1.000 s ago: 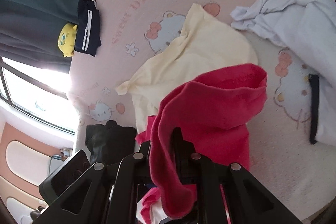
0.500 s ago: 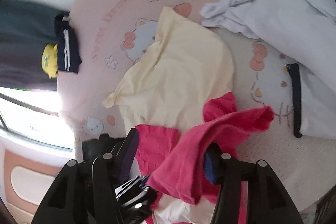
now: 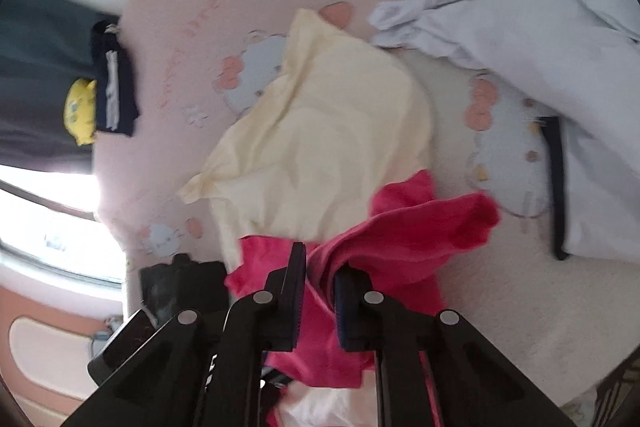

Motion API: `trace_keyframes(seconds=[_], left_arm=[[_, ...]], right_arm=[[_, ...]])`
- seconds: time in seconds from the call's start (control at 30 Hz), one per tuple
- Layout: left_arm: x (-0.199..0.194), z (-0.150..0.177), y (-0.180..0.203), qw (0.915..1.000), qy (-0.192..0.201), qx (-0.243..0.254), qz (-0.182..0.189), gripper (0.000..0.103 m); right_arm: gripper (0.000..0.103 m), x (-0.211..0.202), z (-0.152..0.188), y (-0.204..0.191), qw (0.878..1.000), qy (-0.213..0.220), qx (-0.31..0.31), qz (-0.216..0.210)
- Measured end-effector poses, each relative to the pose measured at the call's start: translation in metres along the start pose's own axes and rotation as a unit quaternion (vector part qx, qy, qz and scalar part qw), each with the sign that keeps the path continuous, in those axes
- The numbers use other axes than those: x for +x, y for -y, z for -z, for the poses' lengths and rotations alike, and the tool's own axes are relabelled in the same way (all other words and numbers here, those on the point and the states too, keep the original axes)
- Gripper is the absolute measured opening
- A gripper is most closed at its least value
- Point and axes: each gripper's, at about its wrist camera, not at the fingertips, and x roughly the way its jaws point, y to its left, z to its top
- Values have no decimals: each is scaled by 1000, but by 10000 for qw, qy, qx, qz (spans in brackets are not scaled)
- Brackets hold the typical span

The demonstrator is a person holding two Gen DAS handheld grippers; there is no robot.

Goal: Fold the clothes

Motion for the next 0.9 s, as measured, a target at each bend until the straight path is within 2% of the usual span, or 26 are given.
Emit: trace_keyframes(seconds=[0.03,0.07,0.13,0.2,0.37,0.77,0.8,0.87,0.9], left_arm=[[1,-1,-1,9999,-42,-112,87,36],[-1,-1,-2,9996,-9,-250,154,57],[-7,-1,-1,9990,157,-400,109,72],[-14,0,3,9988,350,-331,-15,72],[-18,0,17,9985,256,218,-420,72],[-3,-15,21,9988,435,171,-156,71],[-1,-17,20,9988,449,143,-108,69],[3,-19,17,9988,431,104,-205,35],[5,-21,15,9987,414,86,-268,26]], right_arm=[[11,2,1,-4,9999,-34,-88,-68],[11,3,2,-8,9998,-61,-167,-109],[11,5,4,-16,9992,-126,-315,-223],[11,7,7,-22,9986,-143,-405,-302],[11,8,10,-31,9972,-222,-554,-444],[11,14,5,-33,9971,-345,-553,-389],[11,16,5,-33,9970,-378,-565,-359],[12,18,5,-33,9969,-429,-599,-265],[12,19,4,-32,9971,-424,-606,-191]])
